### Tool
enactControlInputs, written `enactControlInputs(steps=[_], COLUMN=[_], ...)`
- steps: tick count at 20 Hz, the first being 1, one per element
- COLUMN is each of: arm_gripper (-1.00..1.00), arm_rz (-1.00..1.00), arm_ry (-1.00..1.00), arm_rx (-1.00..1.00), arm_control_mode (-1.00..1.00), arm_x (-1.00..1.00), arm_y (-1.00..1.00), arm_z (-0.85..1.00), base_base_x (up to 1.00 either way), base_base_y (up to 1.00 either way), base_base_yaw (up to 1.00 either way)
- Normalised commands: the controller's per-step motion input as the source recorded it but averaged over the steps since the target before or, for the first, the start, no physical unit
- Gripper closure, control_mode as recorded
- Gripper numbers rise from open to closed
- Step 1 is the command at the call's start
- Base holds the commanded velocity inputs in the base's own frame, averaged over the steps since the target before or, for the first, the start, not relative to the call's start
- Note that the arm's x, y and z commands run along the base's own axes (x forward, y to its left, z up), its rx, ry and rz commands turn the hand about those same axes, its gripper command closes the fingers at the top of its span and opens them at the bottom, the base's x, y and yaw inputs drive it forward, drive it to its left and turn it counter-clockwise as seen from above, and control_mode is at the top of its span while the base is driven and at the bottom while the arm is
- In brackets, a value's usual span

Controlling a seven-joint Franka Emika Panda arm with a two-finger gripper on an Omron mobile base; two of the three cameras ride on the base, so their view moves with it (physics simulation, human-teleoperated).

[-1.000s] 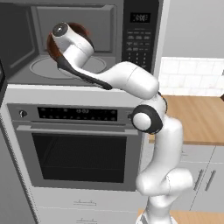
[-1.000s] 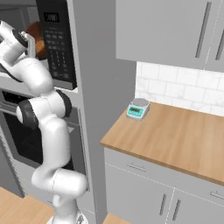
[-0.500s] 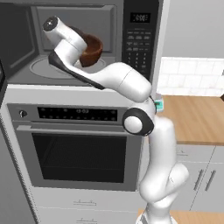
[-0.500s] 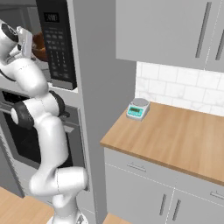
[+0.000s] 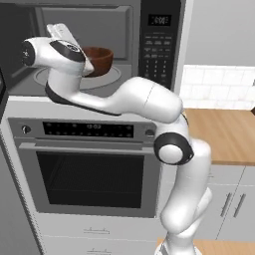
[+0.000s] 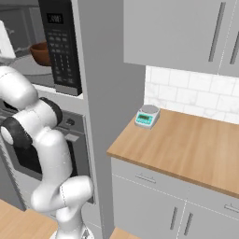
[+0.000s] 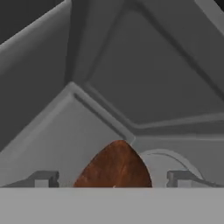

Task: Open the microwave, place the bowl with waffle inside the microwave, then close the microwave door and turn it on.

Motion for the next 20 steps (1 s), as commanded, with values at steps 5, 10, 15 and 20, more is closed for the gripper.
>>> enactControlInputs(steps=[5,10,15,20], arm_gripper=[-1.0,-1.0,-1.0,-1.0], arm_rz=[0.0,0.0,-0.11,-0.2], arm_ry=[-0.78,-0.7,-0.48,-0.22], arm_rx=[0.14,0.14,0.04,0.0], arm_control_mode=[-1.0,-1.0,-1.0,-1.0], arm_x=[-1.0,-1.0,-1.0,-0.99], arm_y=[-0.11,-0.24,-0.43,-0.7], arm_z=[-1.0,-1.0,-0.87,-0.92], base_base_x=[0.0,0.0,0.0,0.0], base_base_y=[0.0,0.0,0.0,0.0], base_base_yaw=[0.0,0.0,0.0,0.0])
